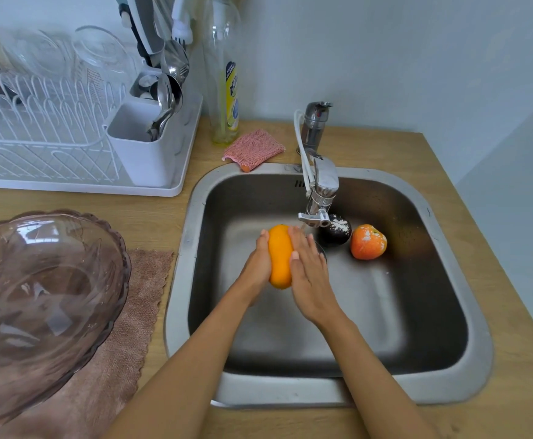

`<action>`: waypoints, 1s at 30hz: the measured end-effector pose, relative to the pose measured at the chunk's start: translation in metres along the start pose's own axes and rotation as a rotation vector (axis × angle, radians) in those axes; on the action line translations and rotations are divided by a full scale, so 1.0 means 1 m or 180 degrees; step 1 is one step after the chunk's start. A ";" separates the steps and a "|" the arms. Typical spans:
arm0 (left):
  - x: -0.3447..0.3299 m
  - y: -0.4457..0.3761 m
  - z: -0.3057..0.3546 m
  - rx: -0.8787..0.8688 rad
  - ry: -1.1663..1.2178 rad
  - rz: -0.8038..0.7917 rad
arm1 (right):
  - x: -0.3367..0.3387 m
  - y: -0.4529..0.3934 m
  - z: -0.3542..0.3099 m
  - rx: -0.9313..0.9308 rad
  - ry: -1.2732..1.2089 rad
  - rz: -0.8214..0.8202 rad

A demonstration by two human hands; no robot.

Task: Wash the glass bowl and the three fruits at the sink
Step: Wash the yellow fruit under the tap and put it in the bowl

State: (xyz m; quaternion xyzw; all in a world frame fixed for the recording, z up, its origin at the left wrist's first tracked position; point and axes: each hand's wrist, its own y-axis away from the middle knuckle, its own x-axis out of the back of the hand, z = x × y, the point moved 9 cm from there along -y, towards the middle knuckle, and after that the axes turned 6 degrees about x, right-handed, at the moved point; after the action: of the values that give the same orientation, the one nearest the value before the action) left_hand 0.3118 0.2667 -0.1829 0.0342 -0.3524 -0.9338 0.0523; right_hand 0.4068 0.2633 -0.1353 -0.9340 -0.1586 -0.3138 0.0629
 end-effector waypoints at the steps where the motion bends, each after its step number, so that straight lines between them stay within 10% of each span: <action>1: -0.005 0.004 0.000 0.0005 -0.0073 -0.0096 | 0.007 -0.003 0.007 -0.0214 -0.0178 0.0137; 9: 0.006 0.000 0.005 -0.0200 -0.0017 0.0220 | 0.016 0.003 0.016 -0.0384 0.0614 0.0519; 30: -0.004 0.014 0.010 -0.0935 -0.0851 -0.0023 | 0.008 -0.004 0.033 -0.1114 -0.0851 0.0269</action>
State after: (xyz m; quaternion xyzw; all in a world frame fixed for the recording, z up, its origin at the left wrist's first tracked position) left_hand 0.3155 0.2631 -0.1664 -0.0968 -0.2161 -0.9716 0.0060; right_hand 0.4303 0.2766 -0.1570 -0.9698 -0.0694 -0.2071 -0.1087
